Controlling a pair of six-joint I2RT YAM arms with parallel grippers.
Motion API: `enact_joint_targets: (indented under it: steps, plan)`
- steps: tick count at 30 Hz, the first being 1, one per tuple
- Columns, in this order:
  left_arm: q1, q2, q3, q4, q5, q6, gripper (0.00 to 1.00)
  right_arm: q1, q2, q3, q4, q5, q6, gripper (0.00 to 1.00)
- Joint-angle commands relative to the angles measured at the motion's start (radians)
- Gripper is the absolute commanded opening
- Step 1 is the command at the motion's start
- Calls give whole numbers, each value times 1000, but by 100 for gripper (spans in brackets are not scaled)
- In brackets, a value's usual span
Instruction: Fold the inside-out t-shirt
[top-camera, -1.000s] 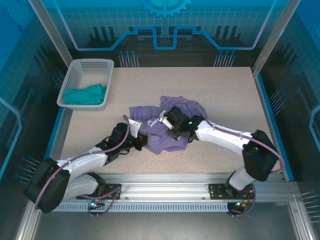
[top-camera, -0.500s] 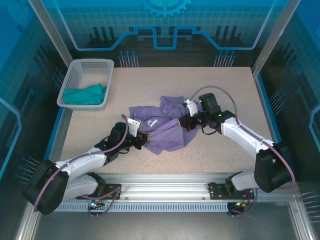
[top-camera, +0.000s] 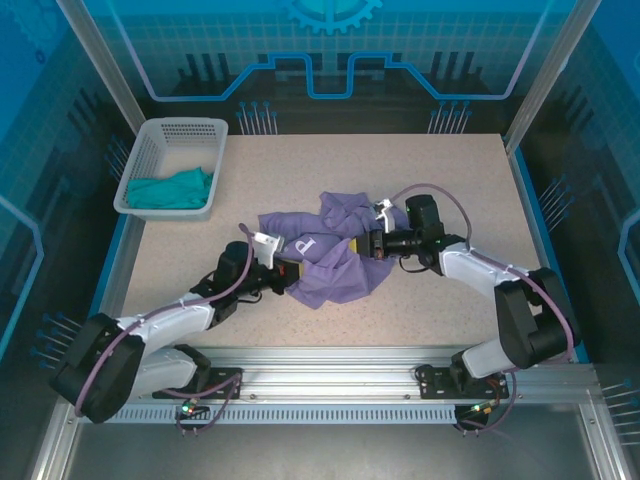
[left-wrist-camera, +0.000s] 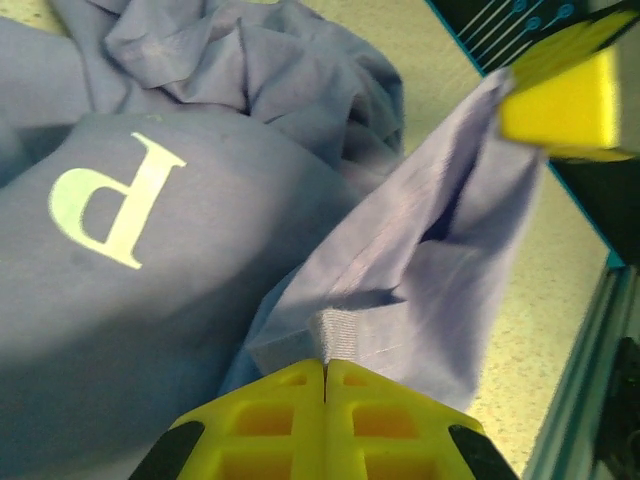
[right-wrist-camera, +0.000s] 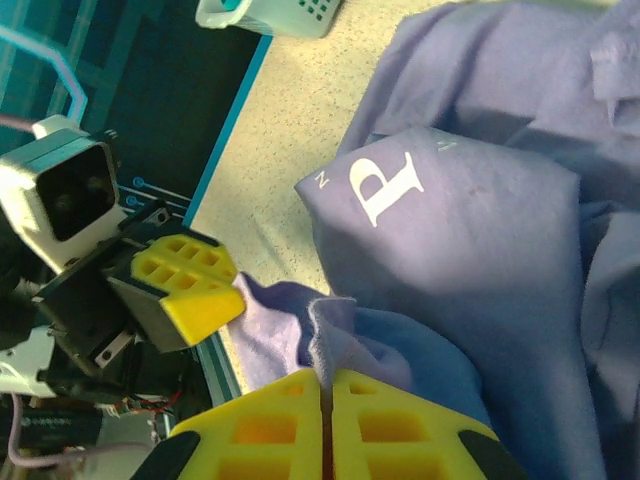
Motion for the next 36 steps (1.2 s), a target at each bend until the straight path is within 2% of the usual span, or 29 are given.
enact_joint_targets:
  steps: [1,6,12,19,25,30,36]
  plan:
    - [5,25,5,97,90,-26,0,21,34,-24,169,-21,109,9]
    - [-7,71,35,87,118,-19,0,45,57,-4,255,-44,170,8]
    - [-24,97,47,74,112,-11,0,14,43,6,307,-84,226,8]
    - [-15,68,26,-5,1,-4,0,-82,-11,-36,295,-154,244,7]
    - [2,41,5,-25,-17,-8,0,-165,-67,-84,273,-185,243,7]
    - [4,41,14,-8,16,-14,0,-156,-60,-95,263,-160,228,8]
    - [2,25,-9,96,94,-43,0,-98,-57,-79,160,0,172,16]
